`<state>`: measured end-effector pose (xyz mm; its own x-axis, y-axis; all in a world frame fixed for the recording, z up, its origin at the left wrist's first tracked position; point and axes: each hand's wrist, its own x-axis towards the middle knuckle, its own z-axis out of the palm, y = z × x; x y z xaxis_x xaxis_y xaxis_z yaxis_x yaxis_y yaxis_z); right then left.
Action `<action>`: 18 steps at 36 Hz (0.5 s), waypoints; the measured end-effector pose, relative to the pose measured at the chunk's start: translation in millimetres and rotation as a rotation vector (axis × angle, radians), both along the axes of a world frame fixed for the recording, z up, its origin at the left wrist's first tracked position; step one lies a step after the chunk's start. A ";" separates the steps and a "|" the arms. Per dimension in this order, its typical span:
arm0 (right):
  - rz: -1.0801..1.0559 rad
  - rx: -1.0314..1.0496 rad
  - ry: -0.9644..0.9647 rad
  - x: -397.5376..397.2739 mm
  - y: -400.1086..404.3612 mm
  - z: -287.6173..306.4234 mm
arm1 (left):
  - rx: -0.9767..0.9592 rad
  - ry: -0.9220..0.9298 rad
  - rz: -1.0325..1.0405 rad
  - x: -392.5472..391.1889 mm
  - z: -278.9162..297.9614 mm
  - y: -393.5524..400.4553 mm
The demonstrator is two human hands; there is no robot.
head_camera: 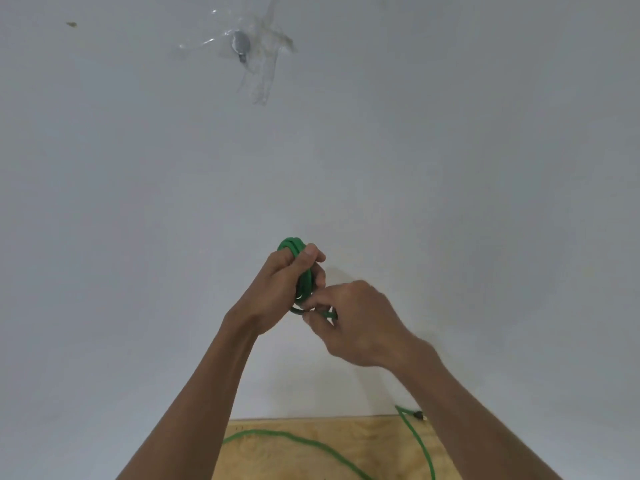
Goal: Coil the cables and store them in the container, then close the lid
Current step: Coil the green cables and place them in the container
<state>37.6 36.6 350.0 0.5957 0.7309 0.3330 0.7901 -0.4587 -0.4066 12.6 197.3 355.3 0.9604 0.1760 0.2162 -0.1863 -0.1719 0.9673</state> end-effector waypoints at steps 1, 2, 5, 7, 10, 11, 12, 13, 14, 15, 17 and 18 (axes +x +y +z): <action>0.017 -0.028 -0.048 2.1 -2.9 9.6 | 0.014 0.027 -0.006 -1.2 -2.5 1.0; 0.045 -0.031 -0.061 5.8 -5.6 18.1 | 0.020 0.048 -0.024 -3.1 -4.3 0.9; 0.178 0.056 0.071 19.3 -10.0 34.3 | -0.021 0.073 -0.127 -9.9 -8.3 -2.7; 0.282 0.160 0.204 27.4 -11.5 38.1 | -0.057 0.097 -0.170 -14.3 -7.1 -5.4; 0.347 0.301 0.308 35.6 -12.6 34.4 | -0.090 0.138 -0.221 -18.4 -4.6 -6.8; 0.340 0.333 0.299 37.1 -11.5 31.5 | -0.107 0.150 -0.232 -19.4 -4.1 -6.8; 0.327 0.365 0.277 38.4 -10.1 28.2 | -0.130 0.160 -0.242 -20.2 -3.4 -7.5; 0.317 0.389 0.263 38.9 -8.8 25.8 | -0.154 0.169 -0.253 -21.2 -2.7 -8.6; 0.318 0.413 0.271 39.2 -8.2 23.7 | -0.180 0.178 -0.263 -22.8 -2.4 -10.5; 0.327 0.431 0.288 38.8 -8.3 22.7 | -0.208 0.184 -0.269 -24.0 -2.7 -12.0; 0.320 0.431 0.300 38.3 -8.4 20.3 | -0.284 0.198 -0.285 -25.1 -4.7 -12.9; 0.300 0.416 0.317 39.2 -8.0 18.1 | -0.321 0.209 -0.305 -24.8 -5.6 -12.9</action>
<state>76.8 28.5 368.1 0.5010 0.7284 0.4674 0.6716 0.0135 -0.7408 -12.2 184.3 349.7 0.9956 -0.0936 -0.0063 0.0225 0.1732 0.9846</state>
